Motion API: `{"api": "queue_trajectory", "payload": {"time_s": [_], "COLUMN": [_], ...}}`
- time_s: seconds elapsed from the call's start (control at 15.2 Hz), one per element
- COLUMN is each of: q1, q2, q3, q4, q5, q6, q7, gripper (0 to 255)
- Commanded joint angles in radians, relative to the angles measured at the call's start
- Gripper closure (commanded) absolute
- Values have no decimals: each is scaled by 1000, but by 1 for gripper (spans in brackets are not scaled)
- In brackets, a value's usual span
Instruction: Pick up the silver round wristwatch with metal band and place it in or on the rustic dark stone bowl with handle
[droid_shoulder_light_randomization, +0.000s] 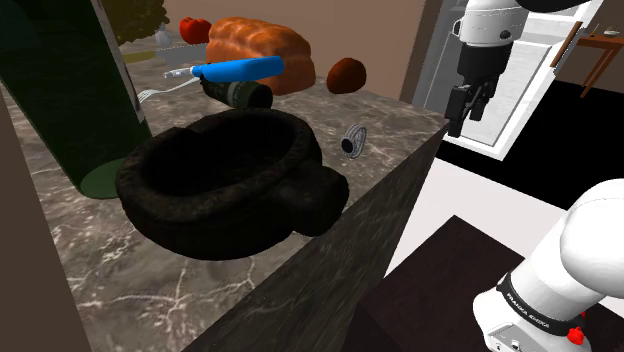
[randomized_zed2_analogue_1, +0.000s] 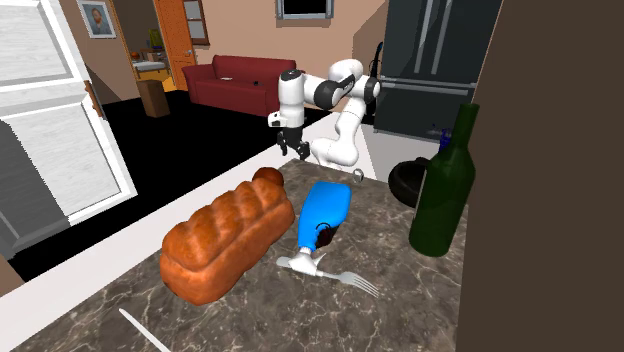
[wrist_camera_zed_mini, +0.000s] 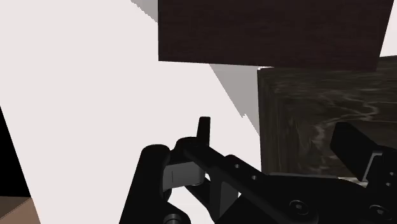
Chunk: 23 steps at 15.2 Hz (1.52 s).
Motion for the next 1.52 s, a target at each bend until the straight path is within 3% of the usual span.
{"api": "queue_trajectory", "payload": {"time_s": [0.0, 0.33, 0.73, 1.45], "q1": [0, 54, 175, 201], "q2": [0, 23, 87, 253], "q3": [0, 75, 115, 292], "q4": [0, 44, 124, 349], "q5": [0, 113, 202, 357], "q6": [0, -1, 22, 84], "q7": [0, 115, 284, 504], "gripper": [0, 0, 0, 0]}}
